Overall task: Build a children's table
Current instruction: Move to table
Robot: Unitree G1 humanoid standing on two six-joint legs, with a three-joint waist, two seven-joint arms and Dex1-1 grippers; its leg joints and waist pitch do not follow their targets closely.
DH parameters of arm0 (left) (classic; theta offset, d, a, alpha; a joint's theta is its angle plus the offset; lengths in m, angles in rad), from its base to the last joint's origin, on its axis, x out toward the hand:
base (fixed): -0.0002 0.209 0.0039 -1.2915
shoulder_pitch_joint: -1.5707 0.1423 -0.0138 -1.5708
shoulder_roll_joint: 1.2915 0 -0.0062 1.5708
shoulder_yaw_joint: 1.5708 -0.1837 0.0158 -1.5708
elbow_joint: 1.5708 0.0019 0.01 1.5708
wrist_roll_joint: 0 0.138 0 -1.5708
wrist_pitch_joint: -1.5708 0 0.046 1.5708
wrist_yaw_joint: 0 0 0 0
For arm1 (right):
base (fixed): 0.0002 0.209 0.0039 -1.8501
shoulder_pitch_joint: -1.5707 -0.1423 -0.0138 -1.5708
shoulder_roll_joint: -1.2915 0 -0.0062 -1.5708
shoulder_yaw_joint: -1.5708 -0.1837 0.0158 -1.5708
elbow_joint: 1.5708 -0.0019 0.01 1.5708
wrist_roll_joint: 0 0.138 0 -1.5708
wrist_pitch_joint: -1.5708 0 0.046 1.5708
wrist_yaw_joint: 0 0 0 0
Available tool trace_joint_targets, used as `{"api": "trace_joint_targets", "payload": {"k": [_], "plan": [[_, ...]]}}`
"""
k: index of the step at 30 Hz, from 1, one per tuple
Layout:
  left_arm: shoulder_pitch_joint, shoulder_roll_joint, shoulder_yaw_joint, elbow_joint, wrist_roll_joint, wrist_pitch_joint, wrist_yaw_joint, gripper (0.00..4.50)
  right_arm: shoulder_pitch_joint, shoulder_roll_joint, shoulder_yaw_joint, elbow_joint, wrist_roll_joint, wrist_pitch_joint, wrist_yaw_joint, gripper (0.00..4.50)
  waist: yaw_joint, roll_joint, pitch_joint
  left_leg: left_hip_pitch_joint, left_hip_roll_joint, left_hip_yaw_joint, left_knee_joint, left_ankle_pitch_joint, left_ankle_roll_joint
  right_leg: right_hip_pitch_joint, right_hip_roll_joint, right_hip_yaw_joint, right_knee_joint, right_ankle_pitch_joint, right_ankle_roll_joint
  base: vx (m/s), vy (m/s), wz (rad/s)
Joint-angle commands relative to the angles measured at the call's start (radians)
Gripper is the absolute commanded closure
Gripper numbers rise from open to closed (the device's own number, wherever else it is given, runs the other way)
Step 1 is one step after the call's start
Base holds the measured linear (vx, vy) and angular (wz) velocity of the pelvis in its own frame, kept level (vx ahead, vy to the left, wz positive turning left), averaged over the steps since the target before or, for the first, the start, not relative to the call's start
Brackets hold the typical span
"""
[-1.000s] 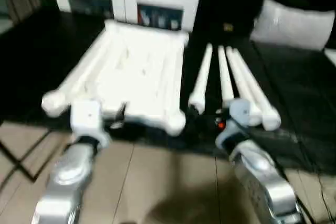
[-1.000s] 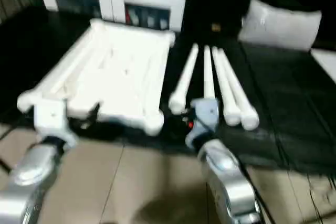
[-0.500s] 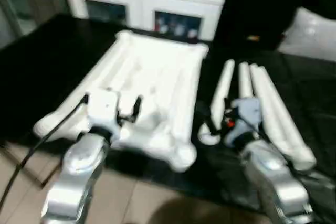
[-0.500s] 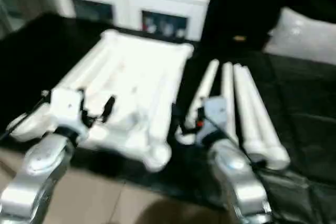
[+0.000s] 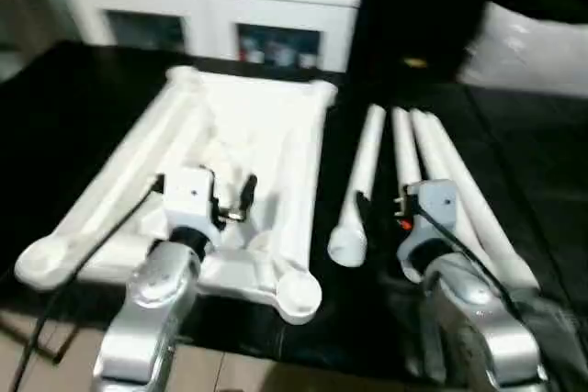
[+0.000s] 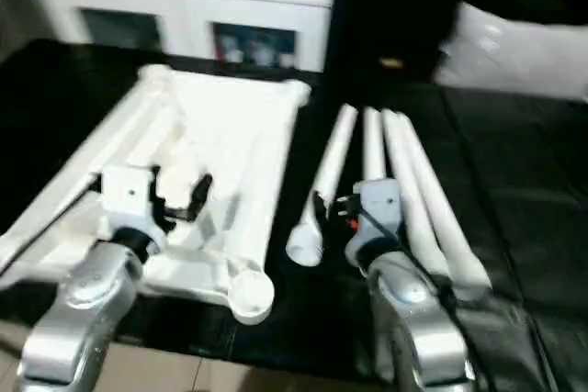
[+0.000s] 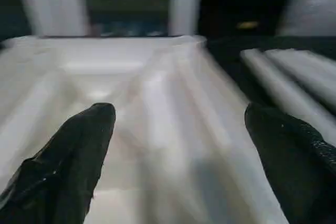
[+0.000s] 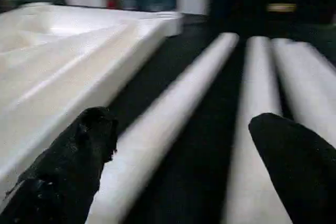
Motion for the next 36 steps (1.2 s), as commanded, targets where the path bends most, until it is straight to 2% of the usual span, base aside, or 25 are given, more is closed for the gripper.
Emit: {"api": "trace_joint_targets", "payload": {"k": [1,2,3,4,5,6,7,8,10,12,13,14,15,19,24,25,27,28,30,31,32,33,34,35,36], "plan": [[0.005,0.009,0.017,-0.001,0.003,-0.012,0.005,0.05,0.006,0.013,0.004,0.008,-0.015,0.007,-0.003,0.0,0.0,-0.003,-0.028,-0.03,0.025,-0.059,-0.041,-0.088,-0.013,0.064,-0.131,0.176,-0.165,-0.54,-0.183,-0.062,0.198,-0.76],[0.007,0.008,0.018,0.005,0.008,-0.019,0.008,0.05,0.006,0.013,0.005,0.009,-0.016,0.007,-0.003,0.0,-0.016,-0.011,-0.027,-0.014,0.011,-0.041,-0.086,-0.094,-0.001,0.057,-0.078,0.159,-0.166,-0.574,-0.145,-0.079,0.243,-0.71],[0.012,0.002,0.024,0.029,0.026,-0.05,0.021,0.05,0.003,0.016,0.01,0.011,-0.02,0.004,-0.003,0.0,-0.057,-0.005,-0.012,0.024,0.027,-0.028,-0.18,-0.184,0.056,-0.001,0.012,0.062,-0.127,-0.583,-0.101,-0.093,0.26,-0.53],[0.012,0.005,0.019,0.036,0.041,-0.055,0.025,0.05,-0.002,0.016,0.013,0.01,-0.018,0.002,-0.003,0.0,-0.1,0.022,-0.01,0.009,0.083,-0.07,-0.265,-0.394,0.132,-0.008,0.009,-0.062,-0.027,-0.391,-0.108,-0.093,0.26,-0.53],[0.007,0.004,0.016,0.036,0.045,-0.058,0.025,0.05,-0.007,0.016,0.014,0.009,-0.018,-0.001,-0.003,0.0,-0.108,0.059,-0.038,0.007,0.098,-0.091,-0.275,-0.439,0.134,0.009,-0.011,-0.102,0.035,-0.237,-0.114,-0.13,0.255,-0.18],[0.007,0.004,0.016,0.036,0.045,-0.058,0.025,0.05,-0.007,0.016,0.014,0.009,-0.018,-0.001,-0.003,0.0,-0.111,0.055,-0.049,0.012,0.107,-0.109,-0.264,-0.424,0.113,0.011,-0.029,-0.124,0.046,-0.112,-0.102,-0.114,0.24,0.01],[0.0,0.0,0.015,0.034,0.043,-0.054,0.024,0.05,-0.013,0.016,0.014,0.009,-0.017,-0.004,-0.004,0.0,-0.126,0.08,-0.039,0.014,0.129,-0.144,-0.248,-0.335,-0.091,0.022,-0.066,-0.149,0.019,0.058,-0.08,-0.114,0.24,0.01],[-0.001,-0.005,0.019,0.034,0.037,-0.054,0.025,0.05,-0.014,0.016,0.014,0.01,-0.019,-0.003,-0.004,0.0,-0.133,0.084,-0.04,0.025,0.148,-0.156,-0.25,-0.3,-0.161,0.017,-0.063,-0.159,0.026,0.03,-0.072,-0.06,0.178,0.01],[-0.006,-0.009,0.024,0.04,0.036,-0.054,0.034,0.05,-0.012,0.017,0.015,0.015,-0.024,-0.004,0.005,0.0,-0.154,0.074,-0.061,0.058,0.175,-0.185,-0.227,0.009,-0.12,0.015,-0.083,-0.161,0.037,-0.093,-0.013,-0.057,0.108,-0.03],[-0.005,-0.005,0.019,0.044,0.044,-0.054,0.035,0.05,-0.012,0.016,0.015,0.014,-0.023,-0.004,0.013,0.0,-0.139,0.056,-0.062,0.03,0.134,-0.131,-0.198,0.248,-0.056,0.051,-0.113,-0.14,-0.014,0.007,-0.014,-0.079,0.03,-0.04],[-0.005,-0.004,0.018,0.048,0.049,-0.058,0.035,0.05,-0.012,0.016,0.014,0.015,-0.023,-0.004,0.018,0.0,-0.13,0.031,-0.059,-0.014,0.081,-0.075,-0.18,0.186,-0.07,0.089,-0.157,-0.12,-0.06,0.128,-0.037,-0.087,0.005,-0.02],[-0.004,-0.004,0.015,0.051,0.054,-0.06,0.034,0.05,-0.013,0.014,0.012,0.014,-0.022,-0.004,0.023,0.0,-0.13,0.031,-0.059,-0.014,0.081,-0.075,-0.18,0.186,-0.07,0.089,-0.157,-0.12,-0.06,0.128,-0.037,-0.107,-0.044,-0.03],[-0.003,-0.004,0.012,0.057,0.06,-0.065,0.033,0.05,-0.016,0.009,0.01,0.015,-0.021,-0.004,0.03,0.0,-0.103,0.013,-0.049,-0.03,0.077,-0.039,-0.181,-0.004,-0.003,0.1,-0.217,-0.105,-0.085,0.095,-0.081,-0.107,-0.077,0.0],[-0.005,-0.01,0.013,0.062,0.062,-0.069,0.032,0.05,-0.033,-0.014,0.004,0.031,-0.034,-0.017,0.034,0.0,-0.109,0.018,-0.011,0.003,0.114,-0.037,-0.217,-0.418,-0.029,0.051,-0.191,-0.116,-0.133,-0.644,-0.126,-0.112,-0.072,0.0],[-0.008,-0.011,0.017,0.065,0.078,-0.077,0.046,0.05,-0.038,-0.014,-0.013,0.022,-0.022,-0.026,0.043,0.0,-0.116,0.018,-0.019,-0.011,0.117,-0.049,-0.235,-0.468,-0.072,0.057,-0.184,-0.118,-0.12,-0.556,-0.097,-0.062,-0.012,-0.07],[-0.008,-0.009,0.015,0.064,0.084,-0.081,0.048,0.05,-0.04,-0.02,-0.009,0.02,-0.027,-0.027,0.047,0.0,-0.099,0.037,-0.025,-0.077,0.074,-0.089,-0.265,-0.383,-0.014,0.112,-0.177,-0.184,-0.099,-0.432,-0.12,0.0,0.0,0.0],[-0.01,-0.003,0.009,0.063,0.095,-0.083,0.047,0.05,-0.046,-0.031,0.001,0.021,-0.04,-0.029,0.053,0.0,-0.122,0.053,-0.032,-0.056,0.081,-0.164,-0.282,-0.394,-0.017,0.111,-0.132,-0.223,-0.058,-0.269,-0.134,-0.003,0.0,0.36],[-0.01,-0.003,0.008,0.063,0.097,-0.08,0.048,0.05,-0.048,-0.032,0.003,0.023,-0.042,-0.031,0.053,0.0,-0.147,0.063,-0.029,-0.023,0.097,-0.244,-0.301,-0.424,-0.026,0.094,-0.094,-0.221,-0.01,-0.183,-0.138,0.017,-0.01,0.5],[-0.009,-0.005,0.007,0.063,0.099,-0.077,0.05,0.05,-0.049,-0.029,0.006,0.024,-0.038,-0.033,0.057,0.0,-0.151,0.076,-0.025,-0.004,0.104,-0.313,-0.328,-0.493,-0.042,0.081,-0.068,-0.206,0.04,-0.229,-0.134,0.01,-0.075,0.57],[-0.008,-0.006,0.01,0.063,0.098,-0.076,0.052,0.05,-0.049,-0.029,0.008,0.024,-0.038,-0.035,0.06,0.0,-0.143,0.064,-0.028,0.011,0.088,-0.358,-0.328,-0.568,-0.029,0.04,-0.045,-0.161,0.093,-0.243,-0.155,0.001,-0.106,0.62],[-0.007,-0.013,0.021,0.065,0.095,-0.067,0.061,0.05,-0.046,-0.032,0.014,0.024,-0.037,-0.042,0.072,0.0,-0.145,0.055,-0.03,0.024,0.14,-0.299,-0.3,-0.53,0.001,0.023,-0.07,-0.135,0.078,-0.202,-0.137,0.021,-0.197,0.7],[-0.007,-0.013,0.021,0.065,0.095,-0.067,0.061,0.05,-0.046,-0.032,0.014,0.024,-0.037,-0.042,0.072,0.0,-0.13,0.045,-0.029,-0.008,0.094,-0.256,-0.293,-0.472,0.064,0.039,-0.086,-0.108,0.042,-0.164,-0.154,0.009,-0.289,0.47],[-0.009,-0.013,0.026,0.068,0.095,-0.063,0.062,0.05,-0.041,-0.035,0.022,0.02,-0.029,-0.047,0.093,0.0,-0.104,0.008,-0.023,-0.04,0.019,-0.183,-0.205,-0.342,0.102,0.047,-0.162,-0.052,-0.098,-0.24,-0.267,0.009,-0.289,0.47],[-0.011,-0.011,0.03,0.07,0.097,-0.057,0.065,0.05,-0.032,-0.034,0.029,0.013,-0.009,-0.05,0.123,0.0,-0.086,-0.019,-0.023,-0.06,-0.021,-0.107,-0.098,-0.192,0.102,0.077,-0.215,-0.035,-0.154,-0.297,-0.286,0.015,-0.299,0.16],[-0.012,-0.01,0.031,0.071,0.099,-0.055,0.065,0.05,-0.028,-0.033,0.032,0.01,0.001,-0.051,0.137,0.0,-0.058,-0.025,-0.034,-0.07,-0.023,-0.062,-0.049,-0.073,0.1,0.104,-0.222,-0.025,-0.143,-0.285,-0.226,0.042,-0.252,-0.02]]}}
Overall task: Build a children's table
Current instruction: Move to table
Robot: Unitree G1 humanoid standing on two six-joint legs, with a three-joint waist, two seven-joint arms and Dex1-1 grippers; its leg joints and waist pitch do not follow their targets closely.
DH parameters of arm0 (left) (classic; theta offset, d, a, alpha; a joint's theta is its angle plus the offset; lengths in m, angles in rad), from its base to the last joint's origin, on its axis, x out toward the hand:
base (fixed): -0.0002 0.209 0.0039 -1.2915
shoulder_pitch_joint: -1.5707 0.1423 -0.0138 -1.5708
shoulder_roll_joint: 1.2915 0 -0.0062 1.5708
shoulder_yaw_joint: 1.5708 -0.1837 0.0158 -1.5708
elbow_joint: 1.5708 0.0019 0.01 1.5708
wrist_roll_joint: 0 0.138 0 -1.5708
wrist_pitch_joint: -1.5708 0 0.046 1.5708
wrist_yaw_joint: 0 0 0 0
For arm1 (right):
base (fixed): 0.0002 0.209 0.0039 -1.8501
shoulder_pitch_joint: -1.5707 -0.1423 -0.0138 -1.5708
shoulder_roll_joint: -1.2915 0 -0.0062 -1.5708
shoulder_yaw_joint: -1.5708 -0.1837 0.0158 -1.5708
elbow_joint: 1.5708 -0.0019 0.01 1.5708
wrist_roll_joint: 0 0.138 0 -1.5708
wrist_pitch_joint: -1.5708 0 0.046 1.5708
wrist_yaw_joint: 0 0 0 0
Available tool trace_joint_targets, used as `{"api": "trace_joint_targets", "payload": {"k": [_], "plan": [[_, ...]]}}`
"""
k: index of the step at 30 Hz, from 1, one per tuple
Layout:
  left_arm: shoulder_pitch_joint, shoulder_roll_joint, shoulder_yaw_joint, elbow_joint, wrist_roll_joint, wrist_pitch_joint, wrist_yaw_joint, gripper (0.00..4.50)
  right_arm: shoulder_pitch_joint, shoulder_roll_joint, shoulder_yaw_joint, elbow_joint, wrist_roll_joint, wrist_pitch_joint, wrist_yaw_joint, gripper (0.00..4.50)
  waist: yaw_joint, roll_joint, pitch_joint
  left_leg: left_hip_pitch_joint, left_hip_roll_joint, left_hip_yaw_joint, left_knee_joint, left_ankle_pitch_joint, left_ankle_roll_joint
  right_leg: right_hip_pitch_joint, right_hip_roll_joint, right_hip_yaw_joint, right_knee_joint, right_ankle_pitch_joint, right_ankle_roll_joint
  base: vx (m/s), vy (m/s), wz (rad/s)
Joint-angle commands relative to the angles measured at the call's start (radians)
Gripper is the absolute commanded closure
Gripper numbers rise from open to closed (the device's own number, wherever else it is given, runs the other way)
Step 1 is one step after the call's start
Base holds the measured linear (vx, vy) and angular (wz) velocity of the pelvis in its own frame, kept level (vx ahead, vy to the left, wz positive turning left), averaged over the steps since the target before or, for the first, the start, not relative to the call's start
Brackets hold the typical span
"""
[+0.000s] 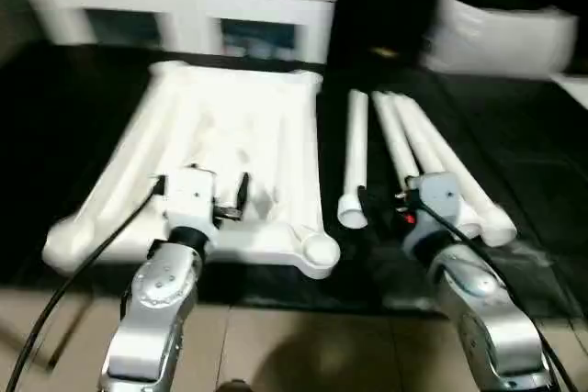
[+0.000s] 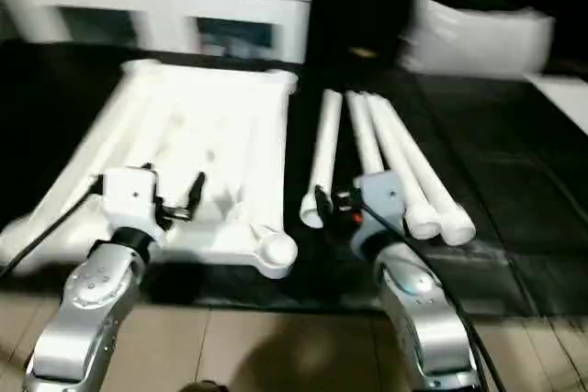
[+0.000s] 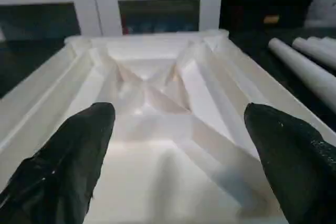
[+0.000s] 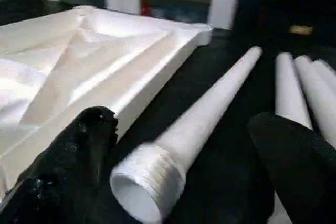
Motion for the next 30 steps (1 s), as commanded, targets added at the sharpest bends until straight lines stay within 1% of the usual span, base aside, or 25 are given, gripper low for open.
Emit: {"api": "trace_joint_targets", "payload": {"k": [1,2,3,4,5,6,7,8,9,10,11,12,13,15,16,17,18,19,20,21,23,26,27,29,30], "plan": [[-0.014,0.004,-0.004,0.003,0.009,0.016,0.001,0.05,0.009,-0.002,0.005,-0.02,0.029,-0.004,0.041,0.0,0.032,-0.046,-0.048,-0.016,0.023,0.057,0.007,0.017,0.026,0.05,-0.146,0.123,-0.146,0.189,0.175,0.042,-0.252,-0.02],[-0.015,0.004,-0.003,0.004,0.008,0.017,0.0,0.05,0.011,-0.003,0.007,-0.022,0.032,-0.004,0.046,0.0,0.036,-0.05,-0.042,-0.009,0.018,0.069,-0.004,0.023,0.024,0.051,-0.126,0.114,-0.144,0.289,0.255,0.038,-0.212,-0.04],[-0.017,0.005,-0.002,0.004,0.003,0.025,-0.005,0.05,0.011,0.0,0.005,-0.023,0.026,-0.006,0.039,0.0,0.036,-0.035,-0.049,0.008,0.034,0.07,-0.031,0.014,0.011,0.065,-0.116,0.094,-0.128,0.452,0.321,0.014,-0.147,0.01],[-0.019,0.01,-0.003,0.004,0.0,0.024,-0.015,0.05,0.01,0.008,-0.003,-0.022,0.03,-0.009,0.033,0.0,0.038,-0.013,-0.061,0.025,0.058,0.066,-0.044,-0.007,-0.002,0.063,-0.106,0.08,-0.12,0.567,0.334,0.014,-0.147,0.01],[-0.019,0.01,-0.003,0.004,0.0,0.024,-0.015,0.05,0.01,0.008,-0.003,-0.022,0.03,-0.009,0.033,0.0,0.036,-0.012,-0.058,0.04,0.076,0.063,-0.055,-0.027,-0.002,0.05,-0.097,0.066,-0.119,0.562,0.336,-0.019,-0.093,0.06],[-0.022,0.02,-0.006,0.004,-0.007,0.023,-0.034,0.05,0.006,0.015,-0.015,-0.022,0.031,-0.007,0.021,0.0,0.028,0.006,-0.057,0.045,0.107,0.056,-0.069,-0.049,-0.009,0.042,-0.098,0.042,-0.117,0.493,0.328,-0.037,-0.052,0.07],[-0.03,0.049,-0.02,0.003,-0.011,0.023,-0.079,0.05,-0.002,0.01,-0.022,-0.027,0.032,0.014,0.017,0.0,0.023,0.016,-0.057,0.066,0.158,0.034,-0.09,-0.113,-0.005,0.027,-0.113,0.037,-0.115,0.358,0.283,-0.037,-0.052,0.07],[-0.03,0.051,-0.021,0.003,-0.011,0.023,-0.081,0.05,-0.002,0.01,-0.022,-0.027,0.031,0.015,0.018,0.0,0.018,0.017,-0.06,0.078,0.188,0.02,-0.1,-0.142,0.008,0.023,-0.127,0.04,-0.106,0.311,0.242,0.0,0.0,0.0],[-0.036,0.073,-0.029,0.005,-0.016,0.02,-0.117,0.05,-0.005,0.003,-0.023,-0.032,0.035,0.015,0.028,0.0,0.011,0.015,-0.056,0.083,0.218,0.008,-0.115,-0.169,0.037,0.014,-0.152,0.05,-0.103,0.244,0.138,0.0,0.0,0.0],[-0.04,0.086,-0.033,0.007,-0.018,0.019,-0.141,0.05,-0.007,-0.002,-0.024,-0.034,0.039,0.011,0.039,0.0,0.01,0.011,-0.047,0.07,0.195,0.03,-0.115,-0.197,0.024,0.02,-0.164,0.058,-0.121,0.185,0.044,0.0,0.0,0.0],[-0.051,0.118,-0.038,0.019,-0.021,0.009,-0.185,0.05,-0.007,-0.024,-0.018,-0.041,0.043,-0.001,0.074,0.0,0.014,0.009,-0.043,0.066,0.179,0.043,-0.113,-0.205,0.011,0.024,-0.165,0.058,-0.132,0.133,0.01,0.0,0.0,0.0],[-0.068,0.155,-0.042,0.04,-0.02,-0.008,-0.23,0.05,-0.006,-0.05,-0.01,-0.047,0.035,-0.012,0.099,0.0,0.023,0.018,-0.037,0.073,0.169,0.057,-0.112,-0.222,-0.014,0.019,-0.159,0.057,-0.149,-0.007,-0.041,0.0,0.0,0.0],[-0.068,0.155,-0.042,0.04,-0.02,-0.008,-0.23,0.05,-0.006,-0.05,-0.01,-0.047,0.035,-0.012,0.099,0.0,0.024,0.017,-0.039,0.073,0.171,0.063,-0.117,-0.205,-0.028,0.025,-0.151,0.055,-0.152,-0.062,-0.066,0.0,0.0,0.0],[-0.08,0.18,-0.043,0.055,-0.02,-0.019,-0.26,0.05,-0.005,-0.067,-0.005,-0.051,0.026,-0.017,0.116,0.0,0.021,0.021,-0.038,0.077,0.18,0.066,-0.125,-0.22,-0.034,0.014,-0.143,0.052,-0.149,-0.056,-0.094,0.0,0.0,0.0],[-0.091,0.203,-0.046,0.063,-0.037,-0.019,-0.305,0.05,-0.007,-0.086,0.005,-0.053,0.02,-0.022,0.142,0.0,0.02,0.021,-0.038,0.077,0.179,0.07,-0.126,-0.238,-0.035,0.013,-0.148,0.053,-0.149,-0.062,-0.106,0.0,0.0,0.0],[-0.109,0.253,-0.063,0.083,-0.048,-0.04,-0.391,0.05,-0.01,-0.121,0.022,-0.065,0.031,0.016,0.189,0.0,0.025,0.029,-0.039,0.077,0.177,0.071,-0.125,-0.24,-0.032,0.012,-0.15,0.054,-0.151,-0.069,-0.106,0.0,0.0,0.0],[-0.122,0.29,-0.076,0.097,-0.056,-0.051,-0.457,0.05,-0.012,-0.146,0.036,-0.074,0.042,0.042,0.228,0.0,0.024,0.029,-0.04,0.077,0.176,0.077,-0.125,-0.243,-0.034,0.01,-0.15,0.055,-0.147,-0.062,-0.11,0.0,0.0,0.0],[-0.142,0.355,-0.1,0.117,-0.077,-0.06,-0.579,0.05,-0.017,-0.189,0.055,-0.088,0.051,0.051,0.29,0.0,0.03,0.033,-0.04,0.077,0.173,0.077,-0.125,-0.239,-0.03,0.012,-0.152,0.054,-0.15,-0.067,-0.107,0.0,0.0,0.0],[-0.142,0.355,-0.1,0.117,-0.077,-0.06,-0.579,0.05,-0.017,-0.189,0.055,-0.088,0.051,0.051,0.29,0.0,0.03,0.032,-0.04,0.077,0.174,0.08,-0.124,-0.237,-0.027,0.009,-0.153,0.056,-0.151,-0.064,-0.106,0.0,0.0,0.0],[-0.155,0.397,-0.12,0.129,-0.088,-0.073,-0.668,0.05,-0.021,-0.214,0.059,-0.086,0.056,0.033,0.332,0.0,0.028,0.03,-0.039,0.071,0.176,0.081,-0.127,-0.226,-0.026,0.012,-0.156,0.055,-0.147,-0.043,-0.114,0.0,0.0,0.0],[-0.162,0.415,-0.127,0.136,-0.1,-0.075,-0.714,0.4,-0.021,-0.225,0.059,-0.087,0.064,0.034,0.354,0.0,0.031,0.032,-0.043,0.073,0.177,0.083,-0.123,-0.205,-0.02,0.01,-0.157,0.054,-0.144,-0.004,-0.122,0.0,0.0,0.0],[-0.203,0.464,-0.151,0.176,-0.117,-0.074,-0.825,0.44,-0.012,-0.272,0.068,-0.102,0.101,0.061,0.427,0.0,0.037,0.035,-0.046,0.07,0.176,0.086,-0.119,-0.171,-0.005,0.014,-0.157,0.052,-0.14,0.05,-0.136,0.0,0.0,0.0],[-0.214,0.471,-0.158,0.187,-0.116,-0.077,-0.845,0.71,-0.009,-0.282,0.071,-0.108,0.106,0.065,0.444,0.0,0.041,0.034,-0.046,0.071,0.176,0.087,-0.118,-0.161,0.004,0.014,-0.156,0.052,-0.139,0.066,-0.133,0.0,0.0,0.0],[-0.251,0.484,-0.181,0.223,-0.128,-0.077,-0.912,0.82,-0.001,-0.309,0.075,-0.124,0.128,0.097,0.478,0.0,0.049,0.041,-0.046,0.072,0.176,0.087,-0.116,-0.166,0.008,0.014,-0.159,0.052,-0.143,0.052,-0.132,0.0,0.0,0.0],[-0.266,0.486,-0.192,0.237,-0.129,-0.08,-0.933,0.84,0.0,-0.316,0.077,-0.125,0.128,0.099,0.486,0.0,0.053,0.048,-0.047,0.073,0.179,0.085,-0.115,-0.171,0.003,0.014,-0.16,0.052,-0.14,0.045,-0.135,0.0,0.0,0.0]]}}
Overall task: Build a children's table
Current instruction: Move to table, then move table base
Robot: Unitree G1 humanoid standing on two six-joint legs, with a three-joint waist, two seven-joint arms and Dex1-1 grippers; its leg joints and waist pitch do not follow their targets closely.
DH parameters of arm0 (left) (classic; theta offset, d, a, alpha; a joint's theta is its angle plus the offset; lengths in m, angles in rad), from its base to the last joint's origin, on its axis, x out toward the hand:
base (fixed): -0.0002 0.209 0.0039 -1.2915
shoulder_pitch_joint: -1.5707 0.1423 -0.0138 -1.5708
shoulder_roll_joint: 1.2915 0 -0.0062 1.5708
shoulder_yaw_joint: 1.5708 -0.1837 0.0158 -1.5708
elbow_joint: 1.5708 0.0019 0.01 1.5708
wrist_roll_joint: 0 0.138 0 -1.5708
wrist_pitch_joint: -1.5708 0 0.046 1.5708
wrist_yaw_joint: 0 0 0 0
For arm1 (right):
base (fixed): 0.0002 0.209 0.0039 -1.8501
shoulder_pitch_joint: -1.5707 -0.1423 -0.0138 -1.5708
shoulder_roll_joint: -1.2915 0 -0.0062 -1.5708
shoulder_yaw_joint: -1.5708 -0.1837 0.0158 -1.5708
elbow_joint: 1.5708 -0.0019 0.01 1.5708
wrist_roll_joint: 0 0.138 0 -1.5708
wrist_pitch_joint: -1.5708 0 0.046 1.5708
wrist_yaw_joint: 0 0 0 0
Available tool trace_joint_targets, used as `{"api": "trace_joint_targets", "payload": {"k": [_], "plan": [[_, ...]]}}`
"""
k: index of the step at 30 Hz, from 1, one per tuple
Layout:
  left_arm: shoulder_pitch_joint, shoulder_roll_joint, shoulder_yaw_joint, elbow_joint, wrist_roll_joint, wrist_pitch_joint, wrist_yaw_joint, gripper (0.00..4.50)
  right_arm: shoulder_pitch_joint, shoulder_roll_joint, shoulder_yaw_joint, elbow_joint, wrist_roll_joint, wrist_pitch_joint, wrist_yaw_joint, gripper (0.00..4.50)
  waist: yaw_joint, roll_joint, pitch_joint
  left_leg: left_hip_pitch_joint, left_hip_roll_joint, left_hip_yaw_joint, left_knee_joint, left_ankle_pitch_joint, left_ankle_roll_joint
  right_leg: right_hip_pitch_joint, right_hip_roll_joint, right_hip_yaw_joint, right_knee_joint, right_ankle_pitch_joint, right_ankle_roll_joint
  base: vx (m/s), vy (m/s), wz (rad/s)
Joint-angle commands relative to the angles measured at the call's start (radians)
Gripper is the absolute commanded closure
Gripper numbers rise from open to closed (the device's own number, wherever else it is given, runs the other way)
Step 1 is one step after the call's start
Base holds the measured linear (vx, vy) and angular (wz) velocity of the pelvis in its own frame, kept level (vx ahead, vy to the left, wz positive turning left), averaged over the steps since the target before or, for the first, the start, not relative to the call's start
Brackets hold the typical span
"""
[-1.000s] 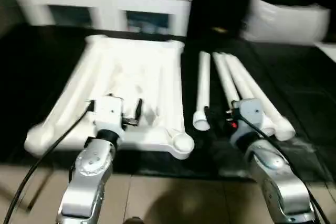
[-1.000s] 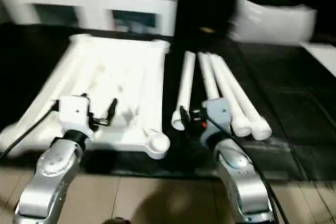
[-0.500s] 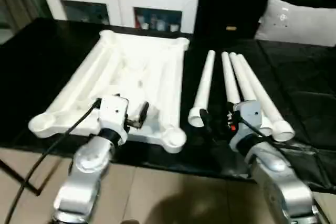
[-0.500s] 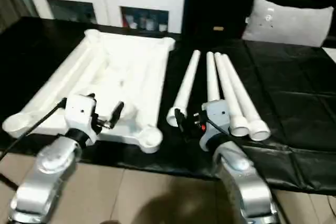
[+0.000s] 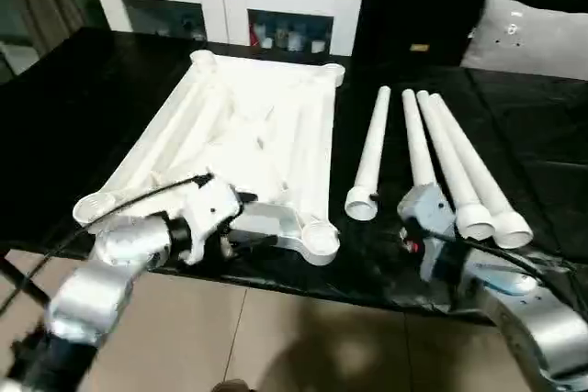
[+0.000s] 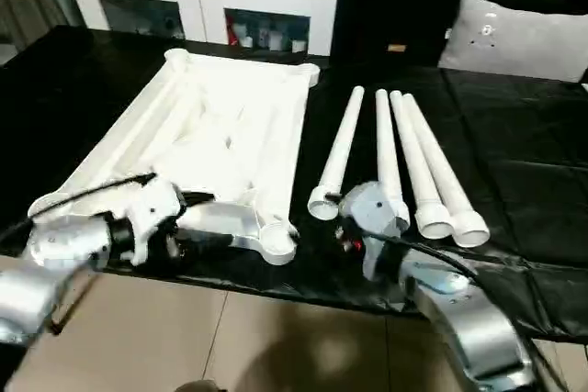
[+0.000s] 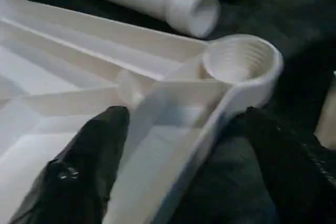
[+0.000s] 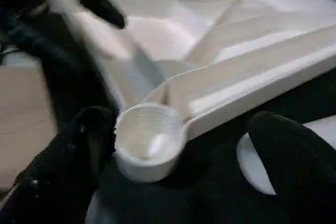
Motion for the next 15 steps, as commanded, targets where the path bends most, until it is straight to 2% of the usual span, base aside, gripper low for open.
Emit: {"api": "trace_joint_targets", "payload": {"k": [1,2,3,4,5,6,7,8,9,12,13,14,15], "plan": [[-0.026,0.005,-0.032,0.026,-0.006,-0.013,-0.048,0.95,0.007,-0.014,0.003,-0.018,0.018,0.014,0.022,0.0,0.006,0.012,-0.052,0.015,0.11,-0.042,-0.077,-0.172,0.048,0.021,-0.163,0.08,-0.088,-0.02,-0.137,0.0,0.0,0.0],[-0.05,0.003,-0.057,0.063,0.022,-0.029,-0.064,1.09,0.012,-0.026,0.006,-0.014,0.01,0.012,0.032,0.0,0.003,-0.002,-0.051,0.014,0.11,-0.038,-0.077,-0.164,0.052,0.021,-0.162,0.08,-0.089,-0.02,-0.137,0.0,0.0,0.0],[-0.067,0.002,-0.074,0.089,0.041,-0.041,-0.076,1.09,0.016,-0.035,0.009,-0.011,0.005,0.012,0.039,0.0,0.009,0.006,-0.051,0.013,0.106,-0.037,-0.075,-0.149,0.058,0.021,-0.163,0.081,-0.091,-0.038,-0.128,0.0,0.0,0.0],[-0.112,-0.011,-0.094,0.156,0.077,-0.064,-0.083,1.25,0.024,-0.043,0.001,-0.027,0.03,0.051,0.052,0.0,0.009,0.002,-0.052,0.012,0.107,-0.035,-0.072,-0.142,0.059,0.022,-0.165,0.081,-0.091,-0.042,-0.125,0.0,0.0,0.0],[-0.115,-0.012,-0.096,0.161,0.08,-0.066,-0.084,1.26,0.025,-0.043,0.0,-0.028,0.033,0.054,0.054,0.0,0.011,0.003,-0.049,0.013,0.105,-0.034,-0.074,-0.141,0.065,0.019,-0.161,0.082,-0.097,-0.062,-0.116,0.0,0.0,0.0],[-0.131,-0.019,-0.098,0.187,0.086,-0.072,-0.088,1.26,0.027,-0.044,-0.002,-0.034,0.04,0.068,0.056,0.0,0.016,0.005,-0.052,0.017,0.108,-0.034,-0.071,-0.144,0.063,0.019,-0.164,0.081,-0.095,-0.07,-0.114,0.0,0.0,0.0],[-0.148,-0.025,-0.1,0.215,0.089,-0.082,-0.096,1.41,0.028,-0.048,-0.001,-0.039,0.042,0.077,0.059,0.0,0.017,0.015,-0.056,0.013,0.112,-0.038,-0.073,-0.139,0.055,0.021,-0.165,0.079,-0.093,-0.056,-0.112,0.0,0.0,0.0],[-0.148,-0.025,-0.1,0.215,0.089,-0.082,-0.096,1.41,0.028,-0.048,-0.001,-0.039,0.042,0.077,0.059,0.0,0.016,0.011,-0.056,0.014,0.113,-0.037,-0.073,-0.141,0.055,0.02,-0.164,0.079,-0.093,-0.05,-0.112,0.0,0.0,0.0],[-0.172,-0.032,-0.105,0.253,0.092,-0.09,-0.107,1.54,0.033,-0.056,0.0,-0.046,0.039,0.077,0.062,0.0,0.017,0.018,-0.057,0.012,0.112,-0.038,-0.072,-0.136,0.055,0.02,-0.165,0.079,-0.091,-0.034,-0.118,0.0,0.0,0.0],[-0.228,-0.046,-0.118,0.346,0.099,-0.12,-0.145,1.75,0.042,-0.07,-0.007,-0.065,0.053,0.086,0.068,0.0,0.02,0.014,-0.059,0.014,0.112,-0.035,-0.069,-0.13,0.055,0.022,-0.168,0.079,-0.088,-0.002,-0.124,0.0,0.0,0.0],[-0.247,-0.051,-0.122,0.38,0.099,-0.132,-0.161,1.85,0.046,-0.073,-0.009,-0.071,0.055,0.088,0.071,0.0,0.024,0.028,-0.061,0.013,0.111,-0.036,-0.067,-0.128,0.053,0.022,-0.169,0.079,-0.087,-0.003,-0.122,0.0,0.0,0.0],[-0.259,-0.054,-0.125,0.402,0.1,-0.141,-0.172,1.85,0.048,-0.075,-0.01,-0.074,0.057,0.089,0.073,0.0,0.022,0.022,-0.057,0.013,0.11,-0.033,-0.068,-0.13,0.06,0.02,-0.165,0.08,-0.096,-0.013,-0.115,0.0,0.0,0.0],[-0.262,-0.055,-0.125,0.408,0.1,-0.142,-0.175,1.94,0.049,-0.076,-0.011,-0.075,0.057,0.089,0.074,0.0,0.024,0.018,-0.06,0.012,0.112,-0.035,-0.068,-0.127,0.057,0.025,-0.169,0.079,-0.088,-0.003,-0.118,0.0,0.0,0.0]]}}
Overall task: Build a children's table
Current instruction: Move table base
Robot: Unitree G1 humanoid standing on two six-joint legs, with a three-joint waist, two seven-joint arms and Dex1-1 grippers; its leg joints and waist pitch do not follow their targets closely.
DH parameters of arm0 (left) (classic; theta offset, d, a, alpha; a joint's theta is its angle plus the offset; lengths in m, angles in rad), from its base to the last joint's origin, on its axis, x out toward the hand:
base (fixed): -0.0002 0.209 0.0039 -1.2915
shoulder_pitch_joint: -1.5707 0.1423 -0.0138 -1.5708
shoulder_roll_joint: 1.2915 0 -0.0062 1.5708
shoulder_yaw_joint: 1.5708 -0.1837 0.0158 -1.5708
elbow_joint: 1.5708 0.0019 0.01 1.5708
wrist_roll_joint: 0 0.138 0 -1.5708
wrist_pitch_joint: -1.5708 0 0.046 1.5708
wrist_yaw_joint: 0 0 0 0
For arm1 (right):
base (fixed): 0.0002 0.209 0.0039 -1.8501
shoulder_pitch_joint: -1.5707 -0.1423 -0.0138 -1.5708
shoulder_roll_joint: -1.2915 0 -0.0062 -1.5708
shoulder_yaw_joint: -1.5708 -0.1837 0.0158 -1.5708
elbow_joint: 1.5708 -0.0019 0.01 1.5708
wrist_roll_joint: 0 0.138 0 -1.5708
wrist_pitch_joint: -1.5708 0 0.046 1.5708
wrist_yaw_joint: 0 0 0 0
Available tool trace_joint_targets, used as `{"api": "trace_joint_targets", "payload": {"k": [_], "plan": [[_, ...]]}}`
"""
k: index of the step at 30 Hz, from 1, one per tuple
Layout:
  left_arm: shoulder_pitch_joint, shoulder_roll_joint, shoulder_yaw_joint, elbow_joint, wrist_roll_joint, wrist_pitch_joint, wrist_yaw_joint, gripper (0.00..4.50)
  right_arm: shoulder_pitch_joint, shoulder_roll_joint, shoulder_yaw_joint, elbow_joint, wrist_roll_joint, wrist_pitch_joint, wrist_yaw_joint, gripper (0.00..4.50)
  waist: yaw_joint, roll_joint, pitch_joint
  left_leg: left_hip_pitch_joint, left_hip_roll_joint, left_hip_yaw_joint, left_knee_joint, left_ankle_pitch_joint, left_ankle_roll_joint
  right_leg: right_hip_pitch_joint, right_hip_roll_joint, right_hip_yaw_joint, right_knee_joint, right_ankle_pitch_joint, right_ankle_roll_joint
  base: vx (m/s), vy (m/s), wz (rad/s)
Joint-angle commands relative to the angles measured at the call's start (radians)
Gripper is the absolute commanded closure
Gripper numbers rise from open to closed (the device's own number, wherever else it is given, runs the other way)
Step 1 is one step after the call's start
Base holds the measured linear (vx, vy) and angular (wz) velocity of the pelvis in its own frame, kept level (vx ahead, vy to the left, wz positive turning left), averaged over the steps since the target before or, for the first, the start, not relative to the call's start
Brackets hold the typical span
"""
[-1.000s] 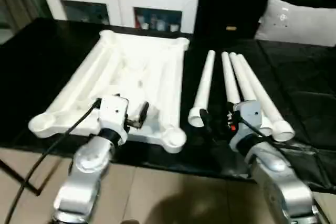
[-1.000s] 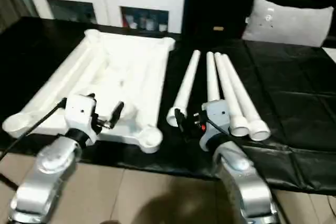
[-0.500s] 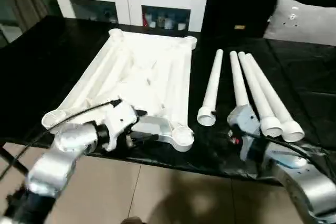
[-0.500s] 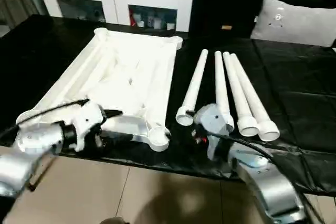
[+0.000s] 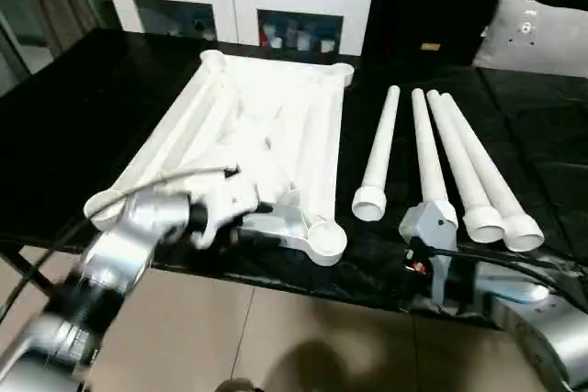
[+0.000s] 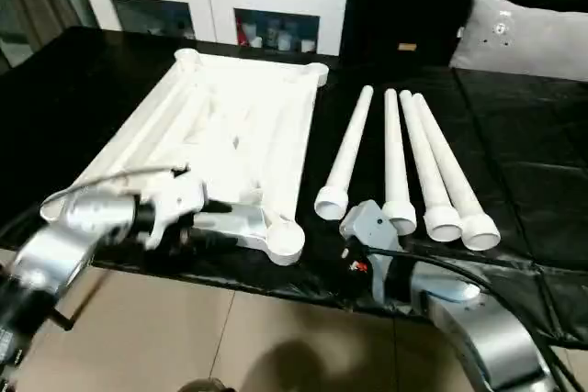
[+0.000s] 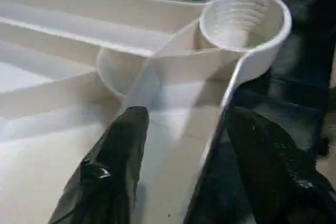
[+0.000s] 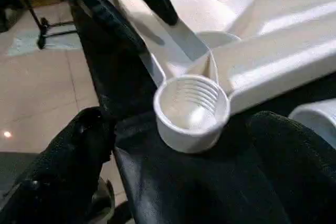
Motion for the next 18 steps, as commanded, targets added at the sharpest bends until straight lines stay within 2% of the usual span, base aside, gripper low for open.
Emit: {"api": "trace_joint_targets", "payload": {"k": [1,2,4,7,12,13,16,18], "plan": [[-0.046,-0.01,-0.02,0.086,0.011,-0.035,-0.057,2.02,0.018,-0.013,-0.021,-0.029,0.014,0.014,0.014,0.0,0.006,0.012,-0.061,0.015,0.11,-0.044,-0.064,-0.122,0.055,0.022,-0.165,0.078,-0.086,0.005,-0.122,0.0,0.0,0.0],[-0.046,-0.01,-0.02,0.086,0.011,-0.035,-0.057,2.1,0.018,-0.013,-0.021,-0.029,0.014,0.014,0.014,0.0,0.005,0.007,-0.058,0.013,0.108,-0.042,-0.064,-0.121,0.061,0.022,-0.164,0.08,-0.092,0.005,-0.118,0.0,0.0,0.0],[-0.064,-0.015,-0.029,0.131,0.017,-0.051,-0.089,2.28,0.028,-0.014,-0.024,-0.04,0.017,0.019,0.013,0.0,0.007,0.006,-0.061,0.011,0.111,-0.043,-0.064,-0.108,0.061,0.024,-0.165,0.078,-0.085,0.031,-0.123,0.0,0.0,0.0],[-0.083,-0.024,-0.036,0.178,0.024,-0.068,-0.121,2.57,0.035,-0.017,-0.025,-0.052,0.021,0.026,0.011,0.0,0.006,0.014,-0.063,0.012,0.115,-0.045,-0.064,-0.117,0.063,0.024,-0.169,0.077,-0.083,0.031,-0.128,0.0,0.0,0.0],[-0.111,-0.04,-0.038,0.253,0.028,-0.111,-0.149,3.02,0.035,-0.018,-0.02,-0.061,0.026,0.033,0.002,0.0,0.007,0.012,-0.061,0.013,0.116,-0.045,-0.067,-0.131,0.059,0.023,-0.17,0.077,-0.087,0.016,-0.136,0.0,0.0,0.0],[-0.123,-0.049,-0.038,0.279,0.032,-0.125,-0.157,3.1,0.035,-0.018,-0.02,-0.065,0.029,0.039,0.001,0.0,0.006,0.015,-0.062,0.014,0.117,-0.044,-0.067,-0.135,0.056,0.023,-0.171,0.078,-0.087,0.014,-0.137,0.0,0.0,0.0],[-0.133,-0.066,-0.034,0.304,0.035,-0.13,-0.162,3.2,0.035,-0.014,-0.018,-0.066,0.025,0.047,-0.001,0.0,0.006,0.013,-0.063,0.013,0.117,-0.043,-0.066,-0.126,0.057,0.025,-0.173,0.077,-0.084,0.035,-0.145,0.0,0.0,0.0],[-0.142,-0.074,-0.029,0.327,0.037,-0.134,-0.157,3.45,0.032,-0.014,-0.011,-0.063,0.011,0.048,-0.008,0.0,0.006,0.013,-0.064,0.012,0.117,-0.042,-0.064,-0.118,0.058,0.025,-0.174,0.077,-0.083,0.046,-0.146,0.0,0.0,0.0]]}}
